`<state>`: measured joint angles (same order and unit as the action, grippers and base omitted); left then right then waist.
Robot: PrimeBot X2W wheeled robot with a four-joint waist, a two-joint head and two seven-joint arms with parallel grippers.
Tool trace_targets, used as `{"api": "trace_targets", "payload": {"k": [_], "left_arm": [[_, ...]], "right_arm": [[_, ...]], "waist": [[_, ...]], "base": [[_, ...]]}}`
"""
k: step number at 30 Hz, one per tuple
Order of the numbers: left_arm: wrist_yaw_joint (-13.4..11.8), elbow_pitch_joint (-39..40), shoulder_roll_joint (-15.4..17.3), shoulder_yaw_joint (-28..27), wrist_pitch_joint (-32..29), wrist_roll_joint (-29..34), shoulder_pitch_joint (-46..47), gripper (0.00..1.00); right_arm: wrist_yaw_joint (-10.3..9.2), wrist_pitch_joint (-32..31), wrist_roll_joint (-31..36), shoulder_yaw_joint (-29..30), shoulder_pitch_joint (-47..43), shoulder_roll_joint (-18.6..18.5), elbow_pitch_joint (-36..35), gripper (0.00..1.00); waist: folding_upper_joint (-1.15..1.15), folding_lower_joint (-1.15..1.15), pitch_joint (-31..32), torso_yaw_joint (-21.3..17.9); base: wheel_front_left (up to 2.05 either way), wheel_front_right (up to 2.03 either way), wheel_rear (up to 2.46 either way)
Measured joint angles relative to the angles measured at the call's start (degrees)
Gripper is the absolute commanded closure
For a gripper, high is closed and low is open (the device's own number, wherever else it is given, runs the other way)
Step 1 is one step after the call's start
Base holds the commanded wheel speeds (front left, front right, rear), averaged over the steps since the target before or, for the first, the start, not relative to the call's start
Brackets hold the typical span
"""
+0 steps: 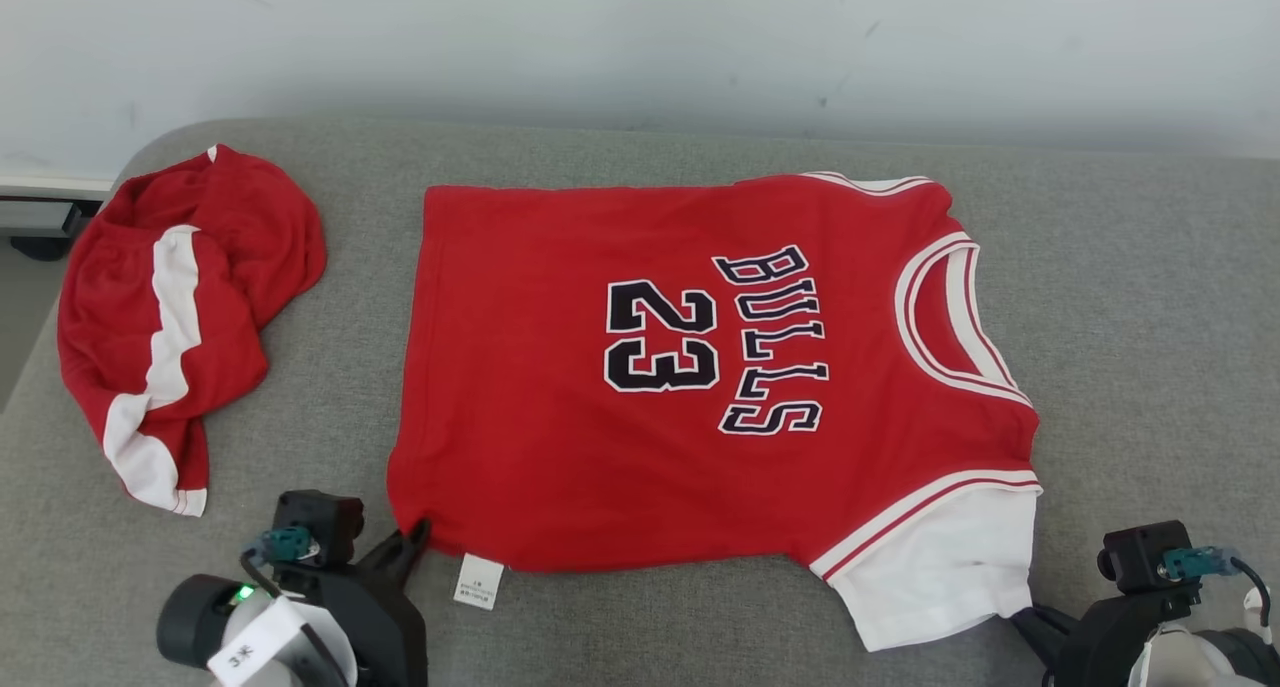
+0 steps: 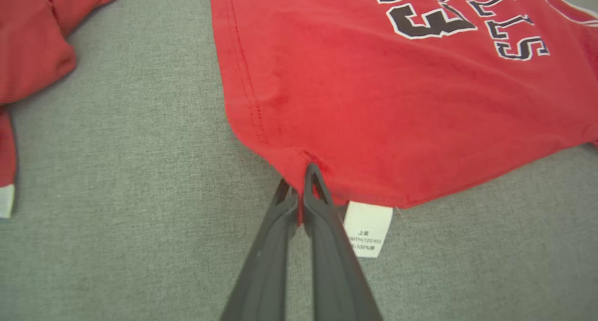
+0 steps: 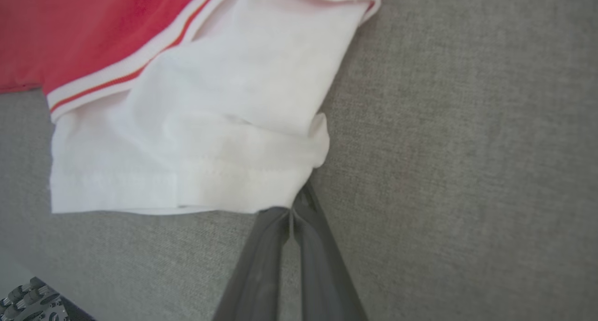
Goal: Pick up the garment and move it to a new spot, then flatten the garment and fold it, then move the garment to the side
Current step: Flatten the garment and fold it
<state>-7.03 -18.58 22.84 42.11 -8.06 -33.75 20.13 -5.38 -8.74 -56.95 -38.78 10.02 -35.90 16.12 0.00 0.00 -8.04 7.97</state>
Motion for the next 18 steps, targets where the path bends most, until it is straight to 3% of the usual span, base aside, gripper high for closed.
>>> {"api": "trace_targets", "payload": {"k": [4, 7, 10, 12, 15, 18], "left_arm": [[0.0, 3.1, 1.3, -0.9, -1.3, -1.6, -0.3, 1.0], [1.9, 4.4, 2.0, -1.5, -2.5, -4.0, -0.5, 1.0], [5.6, 5.2, 2.8, -3.9, -3.7, -8.0, 2.2, 1.0], [7.5, 5.0, 2.7, -6.3, -4.8, -11.4, 6.1, 1.0], [9.6, 2.7, 4.4, -8.0, -8.3, -11.4, 15.4, 1.0], [10.9, -1.6, 2.8, -11.1, -11.5, -14.2, 27.0, 1.0]], "right_arm": [[0.44, -0.3, 0.1, 0.0, 1.5, -0.1, -0.5, 1.0], [1.41, -1.5, 0.6, -0.3, 3.7, -0.2, -0.8, 1.0], [1.98, -3.2, 0.6, -0.1, 8.1, -0.2, -0.6, 1.0], [2.71, -4.7, 0.0, 0.9, 12.1, 0.3, -0.4, 1.0], [3.36, -7.4, -0.6, 2.5, 21.7, 2.7, 1.1, 1.0], [2.86, -10.4, -0.8, 4.7, 34.7, 5.8, 5.2, 1.0]], "waist": [[0.0, 0.0, -0.5, 0.2], [0.0, 0.0, -1.1, -0.1], [-0.01, -0.01, -2.1, -0.6], [-0.01, -0.01, -3.0, -1.0], [-0.01, -0.01, -4.7, -1.8], [-0.02, -0.02, -6.7, -2.8]], "base": [[0.0, 0.0, 0.0], [0.0, 0.0, 0.0], [0.0, 0.0, 0.0], [0.0, 0.0, 0.0], [0.0, 0.0, 0.0], [0.0, 0.0, 0.0]]}}
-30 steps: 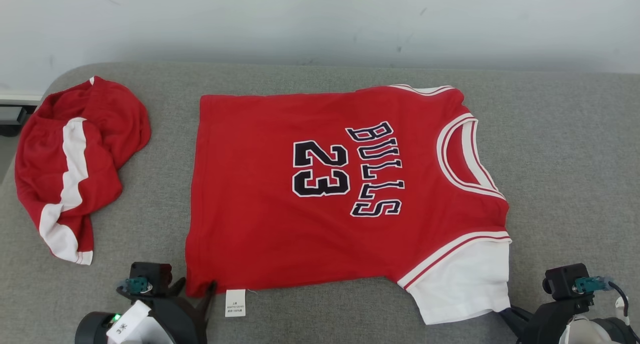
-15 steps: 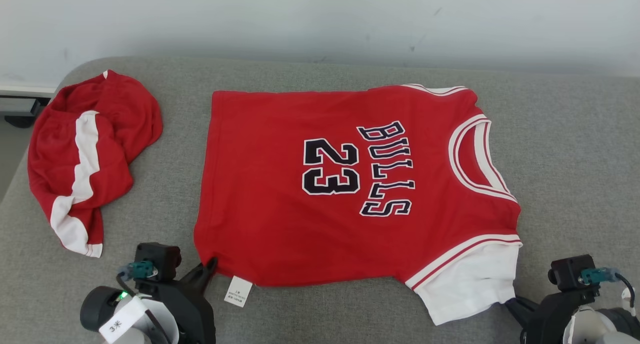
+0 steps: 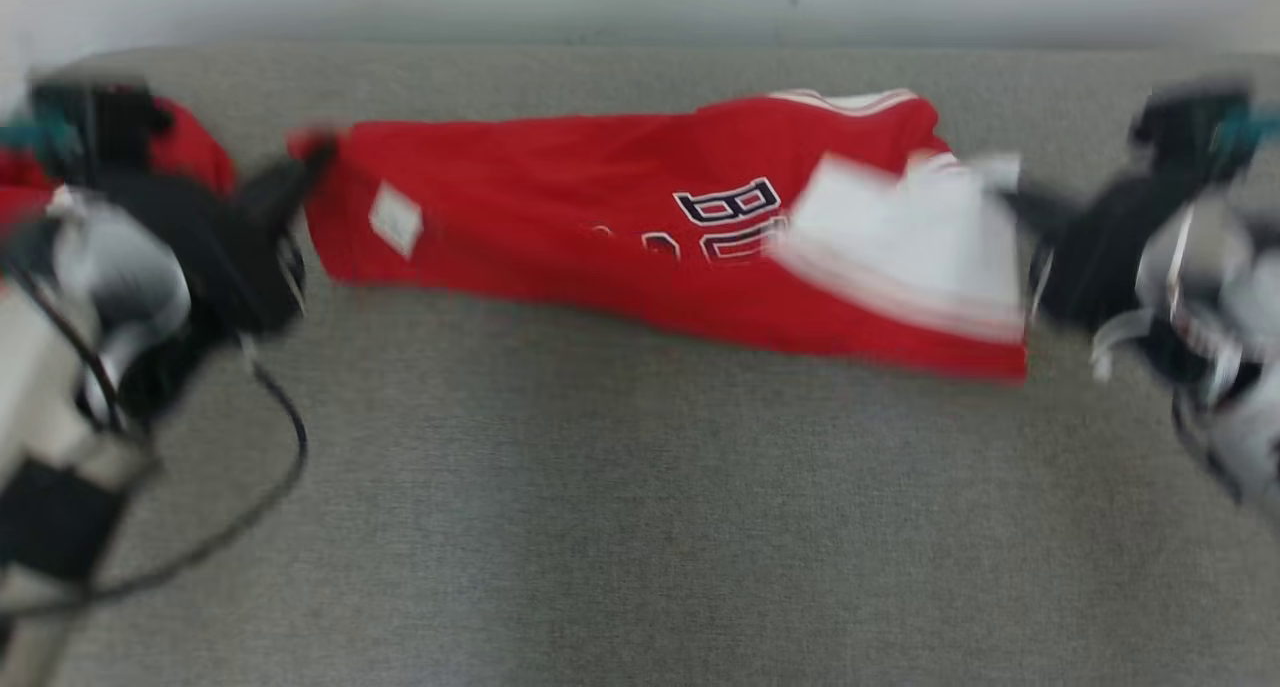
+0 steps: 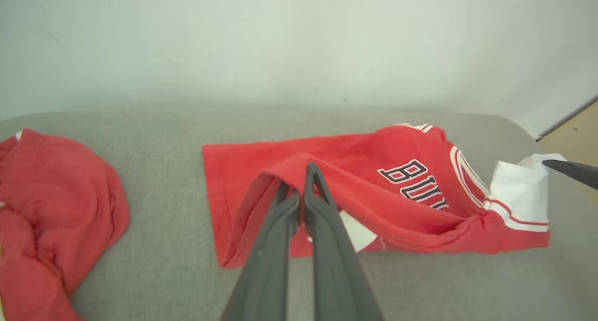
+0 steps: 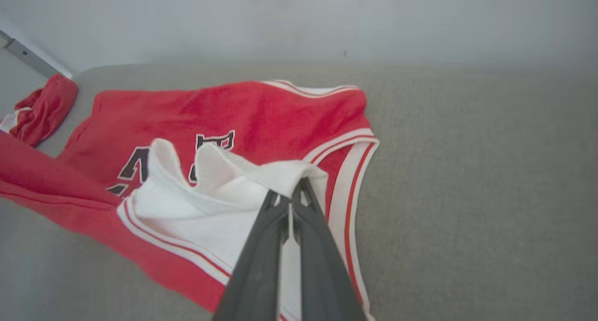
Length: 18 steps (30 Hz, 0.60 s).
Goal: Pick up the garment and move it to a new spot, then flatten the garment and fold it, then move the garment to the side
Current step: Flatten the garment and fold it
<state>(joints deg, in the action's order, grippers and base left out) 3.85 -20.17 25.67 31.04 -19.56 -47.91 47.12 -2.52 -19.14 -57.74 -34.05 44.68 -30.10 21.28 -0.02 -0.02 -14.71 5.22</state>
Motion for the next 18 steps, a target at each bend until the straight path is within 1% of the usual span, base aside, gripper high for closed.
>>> {"api": "trace_targets", "payload": {"k": [2, 4, 5, 7, 8, 10, 11, 12, 14, 16, 18], "left_arm": [[0.1, -3.5, -0.9, -1.1, -1.7, 1.1, 9.5, 1.0], [-0.7, -6.3, -2.4, -4.0, -2.0, 0.7, 18.8, 1.0], [-0.9, -6.7, -2.5, -4.9, -1.5, 1.5, 23.1, 1.0], [-1.2, -6.3, -3.2, -7.3, 0.5, 3.4, 30.8, 1.0], [-1.4, -6.2, -3.9, -8.8, 2.4, 3.4, 34.5, 1.0], [-1.2, -3.1, -4.1, -10.0, 4.7, 3.8, 40.2, 1.0], [-0.7, -0.5, -3.7, -10.5, 5.9, 4.2, 41.2, 1.0], [-0.7, 1.6, -3.3, -10.7, 7.1, 4.5, 41.3, 1.0], [-0.2, 3.1, -2.7, -11.1, 9.8, 4.5, 39.1, 1.0], [0.7, 2.5, -2.0, -11.2, 11.8, 4.4, 33.7, 1.0], [0.8, 0.5, -1.7, -10.1, 13.4, 4.2, 25.3, 1.0]], "right_arm": [[-1.18, -1.1, 0.7, 1.4, 9.8, 2.0, 3.1, 1.0], [-2.34, -0.7, 2.7, 5.2, 18.8, 4.7, 4.6, 1.0], [-2.9, 0.5, 4.1, 7.8, 22.7, 6.3, 4.4, 1.0], [-3.28, 3.4, 6.6, 10.9, 29.9, 8.9, 4.1, 1.0], [-3.47, 5.1, 7.1, 11.3, 33.6, 9.8, 4.0, 1.0], [-3.31, 7.8, 8.7, 10.2, 40.9, 9.8, 3.1, 1.0], [-2.89, 9.2, 9.6, 10.0, 44.1, 9.4, 2.0, 1.0], [-2.01, 10.9, 10.2, 10.0, 46.1, 9.0, 0.4, 1.0], [0.31, 14.0, 10.8, 9.7, 46.5, 8.4, -1.3, 1.0], [2.97, 16.1, 10.9, 8.5, 42.1, 7.7, -2.8, 1.0], [5.11, 17.3, 10.9, 6.4, 33.5, 7.1, -1.8, 1.0]], "waist": [[0.0, -0.01, -1.4, -0.6], [0.0, -0.01, -2.9, -1.3], [0.0, -0.01, -3.7, -1.6], [0.0, -0.01, -5.3, -2.1], [0.0, -0.01, -6.1, -2.3], [0.0, -0.01, -7.8, -2.6], [0.0, -0.01, -8.7, -2.7], [0.01, 0.0, -9.5, -2.7], [0.03, 0.03, -11.1, -2.8], [0.02, 0.01, -12.2, -2.7], [0.0, -0.02, -12.5, -2.5]], "base": [[0.0, 0.0, 0.0], [0.0, 0.0, 0.0], [0.0, 0.0, 0.0], [0.0, 0.0, 0.0], [0.0, 0.0, 0.0], [0.0, 0.0, 0.0], [0.0, 0.0, 0.0], [0.0, 0.0, 0.0], [0.0, 0.0, 0.0], [0.0, 0.0, 0.0], [0.0, 0.0, 0.0]]}}
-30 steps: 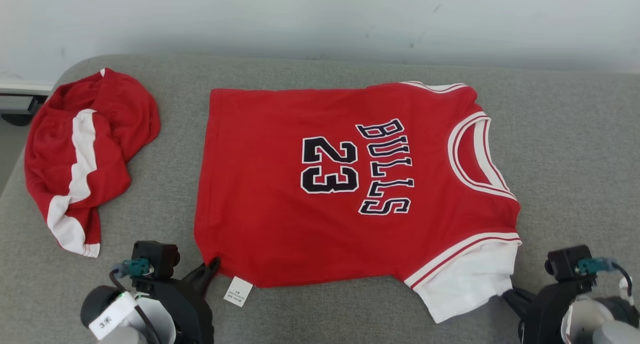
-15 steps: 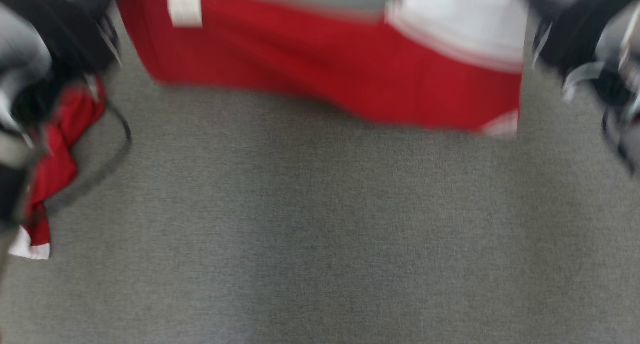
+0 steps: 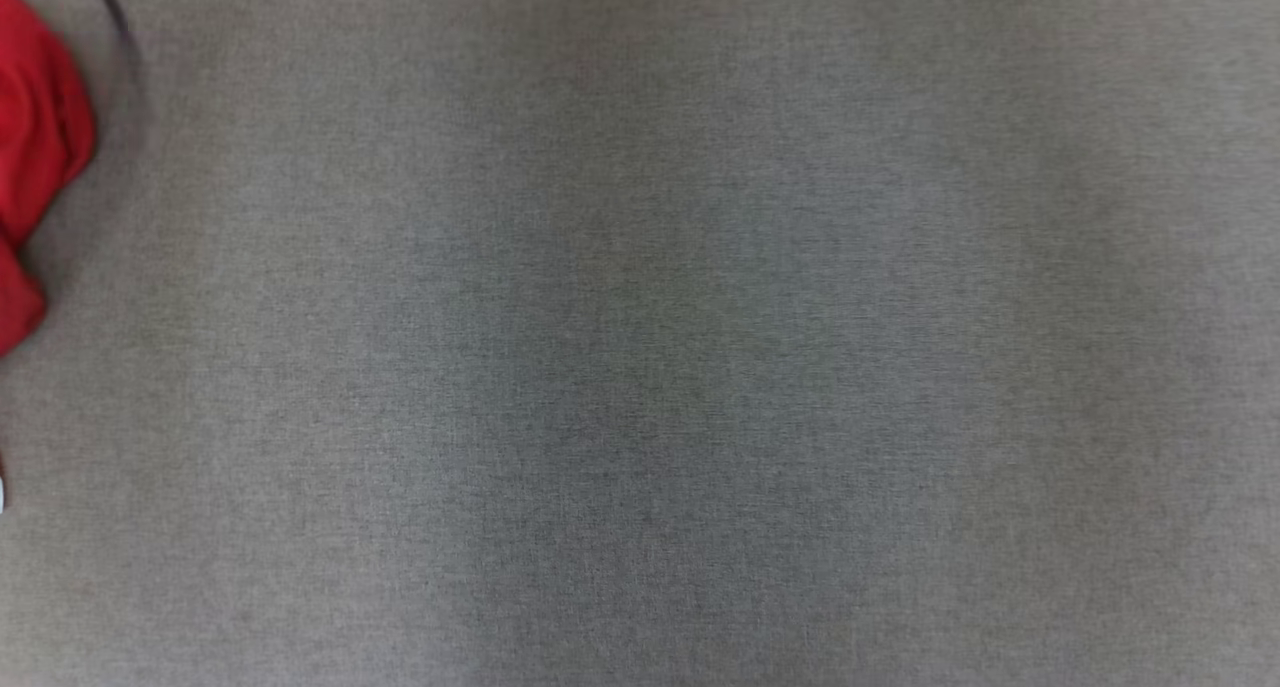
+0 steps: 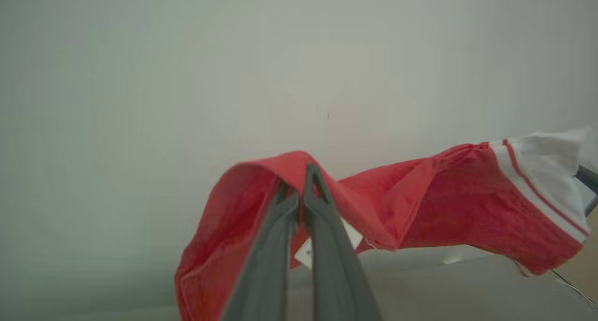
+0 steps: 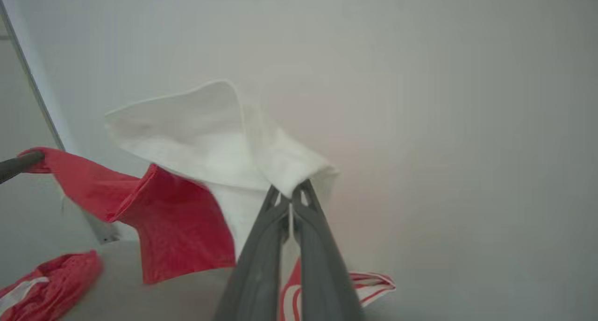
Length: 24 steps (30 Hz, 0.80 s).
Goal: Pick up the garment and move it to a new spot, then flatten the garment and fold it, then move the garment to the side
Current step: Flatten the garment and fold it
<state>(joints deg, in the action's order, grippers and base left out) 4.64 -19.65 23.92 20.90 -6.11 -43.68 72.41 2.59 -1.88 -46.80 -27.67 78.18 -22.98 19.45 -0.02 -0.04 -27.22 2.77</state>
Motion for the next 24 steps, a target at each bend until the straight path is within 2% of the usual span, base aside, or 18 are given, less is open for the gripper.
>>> {"api": "trace_targets", "payload": {"k": [3, 6, 12, 21, 24], "left_arm": [[0.0, -2.1, 0.4, 1.2, 1.4, -0.8, -13.4, 1.0], [0.0, -2.0, 0.1, 1.5, 3.2, -2.7, -22.4, 1.0], [-0.2, -1.7, -1.8, 4.7, 5.2, -3.2, -34.9, 1.0], [-1.2, -2.2, -1.3, 7.7, 7.8, -1.1, -45.7, 1.0], [-1.9, -2.1, -1.4, 9.0, 8.3, -0.5, -49.1, 1.0]], "right_arm": [[1.49, 1.4, -0.1, -2.2, -13.6, -1.0, 0.6, 1.0], [1.36, 3.8, -2.2, -1.8, -23.0, -2.3, -0.4, 1.0], [1.36, 7.3, -4.9, -2.9, -40.7, -2.2, -1.9, 1.0], [0.86, 9.5, -5.0, -5.0, -53.1, -3.9, -1.5, 1.0], [-0.15, 10.1, -5.0, -5.7, -57.5, -4.5, -1.1, 1.0]], "waist": [[0.0, -0.01, 0.8, 0.1], [0.01, 0.06, 2.5, 0.3], [0.01, 0.05, 7.5, 0.6], [0.02, 0.06, 14.3, 1.1], [0.02, 0.05, 16.9, 1.4]], "base": [[0.0, 0.0, 0.0], [0.0, 0.0, 0.0], [0.0, 0.0, 0.0], [0.0, 0.0, 0.0], [0.0, 0.0, 0.0]]}}
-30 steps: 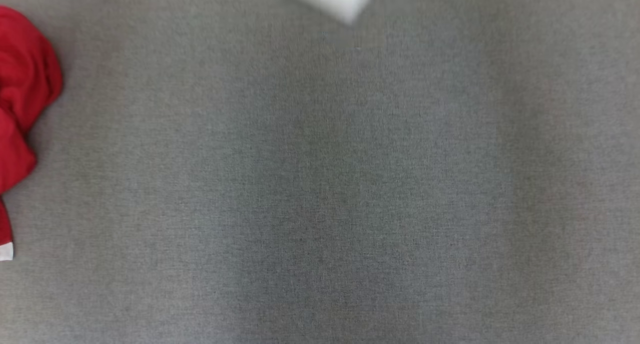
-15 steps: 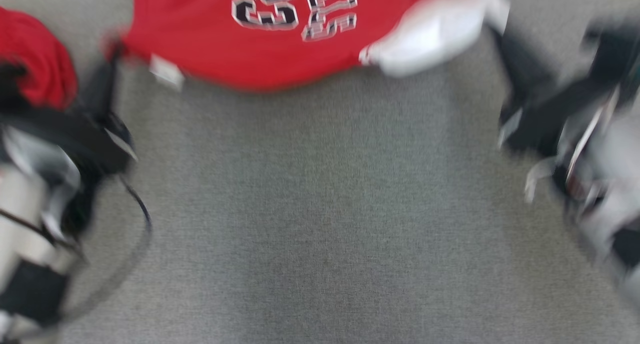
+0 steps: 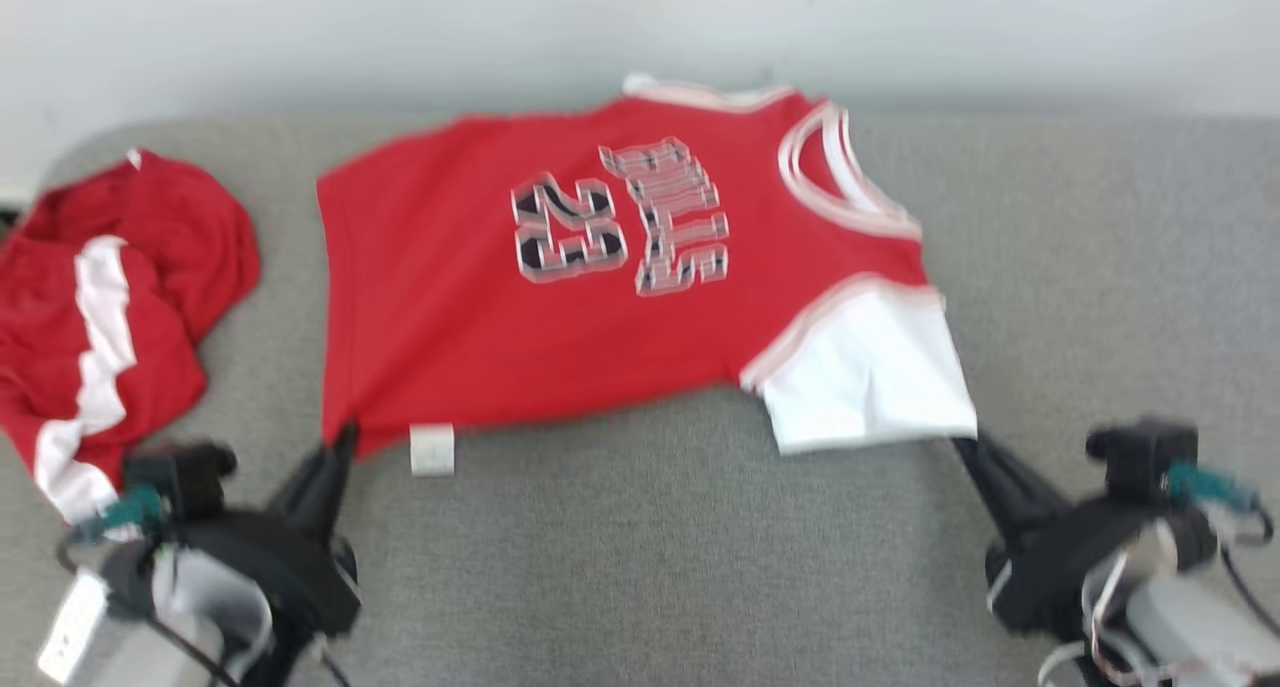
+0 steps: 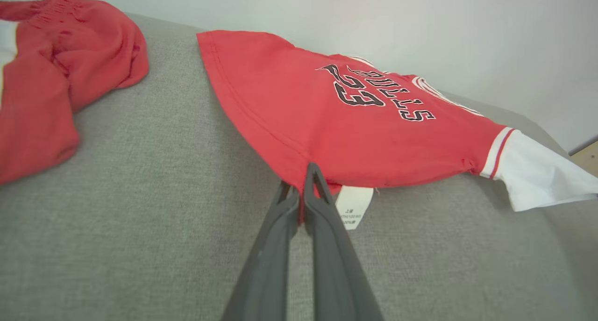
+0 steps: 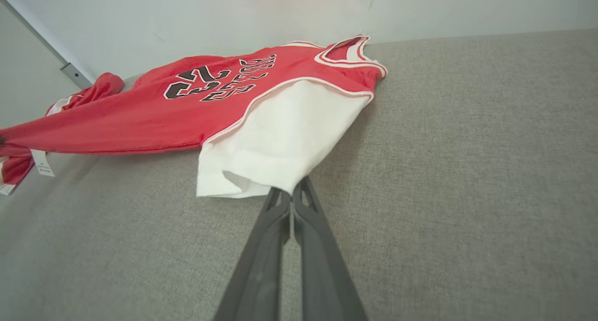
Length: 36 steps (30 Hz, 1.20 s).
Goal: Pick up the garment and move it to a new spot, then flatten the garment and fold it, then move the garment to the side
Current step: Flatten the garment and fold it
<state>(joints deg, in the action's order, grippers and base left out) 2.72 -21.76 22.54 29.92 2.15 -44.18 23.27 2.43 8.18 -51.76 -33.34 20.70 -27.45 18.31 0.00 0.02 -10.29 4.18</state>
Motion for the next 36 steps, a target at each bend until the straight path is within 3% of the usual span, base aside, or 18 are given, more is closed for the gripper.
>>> {"api": "trace_targets", "payload": {"k": [18, 36], "left_arm": [[-4.8, 0.8, 2.1, 2.0, 1.4, 0.1, -19.8, 1.0], [-6.8, 1.8, 2.3, 4.0, -0.7, -0.1, -24.1, 1.0]], "right_arm": [[-4.27, -0.2, -0.7, -3.5, -19.6, -3.3, -5.5, 1.0], [-7.92, -3.2, -4.6, -2.7, -29.7, -6.4, -12.2, 1.0]], "waist": [[0.01, 0.0, 13.8, 0.8], [0.0, -0.02, 14.2, -1.9]], "base": [[0.0, 0.0, 0.0], [0.0, 0.0, 0.0]]}}
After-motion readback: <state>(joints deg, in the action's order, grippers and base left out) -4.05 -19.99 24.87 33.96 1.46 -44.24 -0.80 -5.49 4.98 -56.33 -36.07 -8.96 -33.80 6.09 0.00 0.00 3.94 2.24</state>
